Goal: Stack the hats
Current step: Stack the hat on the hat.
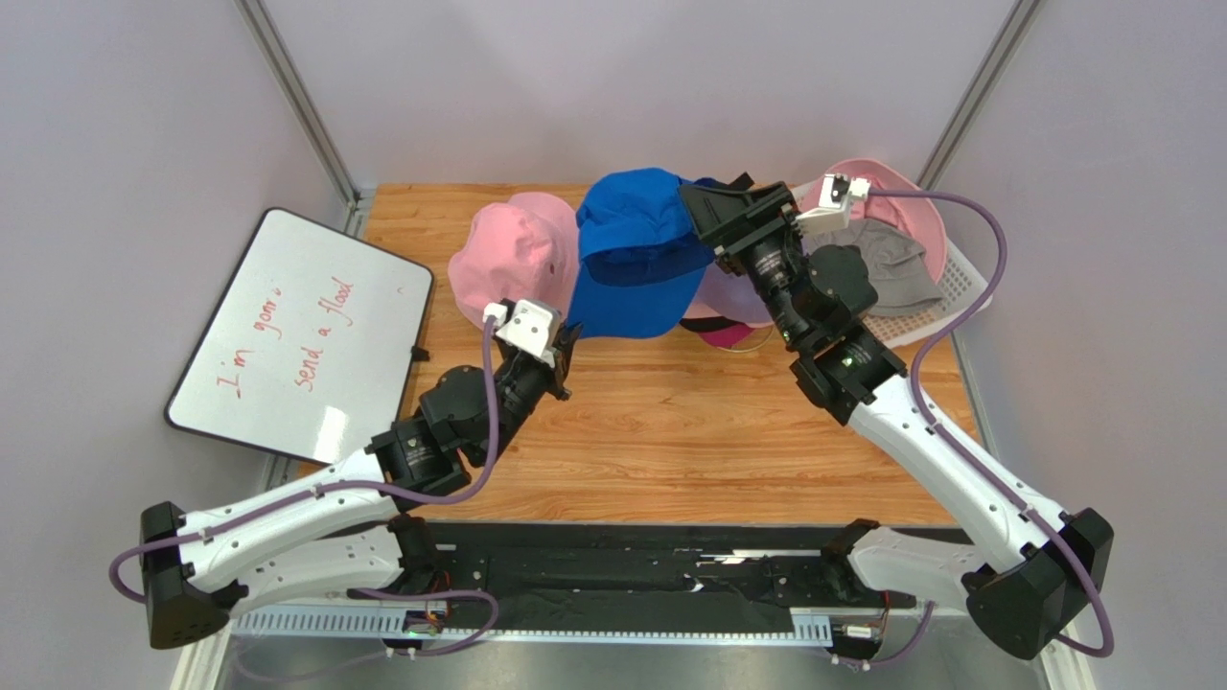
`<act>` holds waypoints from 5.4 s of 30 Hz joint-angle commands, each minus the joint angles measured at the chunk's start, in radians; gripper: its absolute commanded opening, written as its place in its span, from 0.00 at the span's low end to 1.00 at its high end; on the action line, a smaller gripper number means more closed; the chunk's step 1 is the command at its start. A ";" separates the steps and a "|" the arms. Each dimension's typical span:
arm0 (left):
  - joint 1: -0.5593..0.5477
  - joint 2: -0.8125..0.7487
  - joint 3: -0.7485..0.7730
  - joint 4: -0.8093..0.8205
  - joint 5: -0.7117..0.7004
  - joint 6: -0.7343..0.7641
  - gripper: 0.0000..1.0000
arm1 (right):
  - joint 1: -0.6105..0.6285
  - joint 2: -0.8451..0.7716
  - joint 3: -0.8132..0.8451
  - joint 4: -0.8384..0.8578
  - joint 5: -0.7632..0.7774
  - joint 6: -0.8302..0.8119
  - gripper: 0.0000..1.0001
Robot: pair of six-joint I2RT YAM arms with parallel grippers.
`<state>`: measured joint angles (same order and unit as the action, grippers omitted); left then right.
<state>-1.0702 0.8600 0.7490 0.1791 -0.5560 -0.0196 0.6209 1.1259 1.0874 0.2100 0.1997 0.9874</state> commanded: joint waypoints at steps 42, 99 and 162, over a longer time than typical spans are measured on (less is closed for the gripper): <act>0.170 0.870 0.337 0.709 -0.179 0.705 0.00 | -0.500 0.414 0.428 -0.167 -0.807 -0.336 0.00; 0.279 0.708 0.486 0.019 0.703 -0.123 0.82 | -0.754 0.305 0.281 -0.422 -0.836 -0.458 0.00; 0.467 1.249 1.270 -0.328 0.895 -0.230 0.00 | -0.782 0.256 0.197 -0.587 -0.700 -0.529 0.00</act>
<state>-0.6048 2.0796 1.9678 -0.0822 0.3130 -0.2672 -0.1555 1.4075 1.2995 -0.3618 -0.5480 0.4915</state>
